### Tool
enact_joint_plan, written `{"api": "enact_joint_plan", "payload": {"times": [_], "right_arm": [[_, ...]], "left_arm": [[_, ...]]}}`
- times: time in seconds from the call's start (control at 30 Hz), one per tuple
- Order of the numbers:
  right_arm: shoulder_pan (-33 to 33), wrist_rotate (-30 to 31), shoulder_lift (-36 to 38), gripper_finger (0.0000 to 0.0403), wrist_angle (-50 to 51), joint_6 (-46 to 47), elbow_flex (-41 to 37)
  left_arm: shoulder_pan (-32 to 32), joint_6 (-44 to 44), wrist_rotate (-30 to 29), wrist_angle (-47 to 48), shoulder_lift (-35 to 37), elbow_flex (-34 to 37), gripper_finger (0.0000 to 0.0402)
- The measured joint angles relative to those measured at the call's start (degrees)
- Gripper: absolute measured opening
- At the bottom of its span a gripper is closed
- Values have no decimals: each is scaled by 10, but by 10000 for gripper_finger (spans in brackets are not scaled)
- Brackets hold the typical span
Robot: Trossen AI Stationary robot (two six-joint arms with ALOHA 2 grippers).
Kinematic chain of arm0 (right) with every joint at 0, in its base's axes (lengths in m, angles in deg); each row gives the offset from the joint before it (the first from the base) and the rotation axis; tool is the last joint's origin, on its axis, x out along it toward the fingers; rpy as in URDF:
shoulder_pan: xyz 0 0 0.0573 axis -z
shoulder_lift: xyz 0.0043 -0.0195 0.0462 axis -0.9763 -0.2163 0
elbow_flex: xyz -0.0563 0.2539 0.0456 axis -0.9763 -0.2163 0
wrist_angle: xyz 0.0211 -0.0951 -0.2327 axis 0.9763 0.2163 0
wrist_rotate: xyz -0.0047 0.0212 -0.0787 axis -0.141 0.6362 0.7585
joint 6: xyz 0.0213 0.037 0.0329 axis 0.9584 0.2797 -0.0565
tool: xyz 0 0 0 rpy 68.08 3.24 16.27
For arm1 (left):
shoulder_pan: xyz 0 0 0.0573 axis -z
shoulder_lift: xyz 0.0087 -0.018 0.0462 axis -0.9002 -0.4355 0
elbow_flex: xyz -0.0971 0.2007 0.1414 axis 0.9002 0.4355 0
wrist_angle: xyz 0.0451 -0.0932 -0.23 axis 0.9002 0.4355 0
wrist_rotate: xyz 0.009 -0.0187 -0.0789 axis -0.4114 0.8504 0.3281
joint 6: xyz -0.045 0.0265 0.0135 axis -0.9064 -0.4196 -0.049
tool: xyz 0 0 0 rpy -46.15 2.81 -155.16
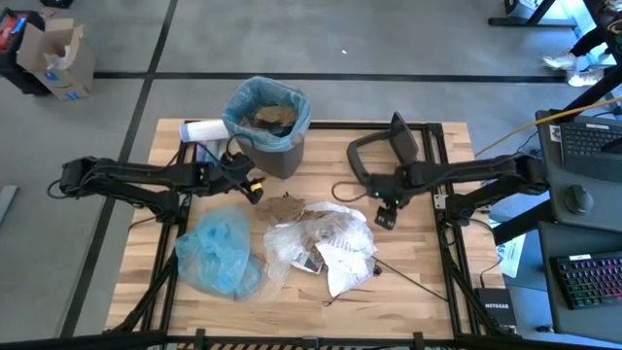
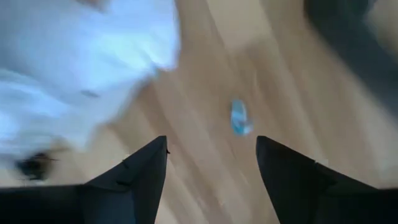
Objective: Pick and place trash into bin
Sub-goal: Put the blue paper into the trash bin
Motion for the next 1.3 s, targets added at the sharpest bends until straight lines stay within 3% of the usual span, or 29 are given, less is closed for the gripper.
{"api": "enact_joint_plan", "payload": {"times": [0.27, 0.53, 0.67, 0.77, 1.0, 1.13, 1.3], "right_arm": [[-5, 51, 0, 188, -142, 72, -132], [-5, 74, -6, 137, -260, 89, -193], [-5, 63, -9, 77, -262, 86, -192], [-5, 56, -1, 16, -222, 67, -170], [-5, 60, 27, 5, -93, -10, -24], [-5, 83, 30, 5, -122, -83, 83], [-4, 174, 22, 2, -331, -208, 159]], "left_arm": [[7, 6, 0, 0, 0, 0, 253], [7, 6, 0, 0, 0, 0, 253], [7, 4, 12, 0, 0, 0, 253], [8, 0, 13, 3, 0, -2, 253], [22, -5, 14, 50, 0, -47, 253], [34, 6, 14, 78, 6, -87, 253], [49, 23, 14, 106, 27, -139, 253]]}}
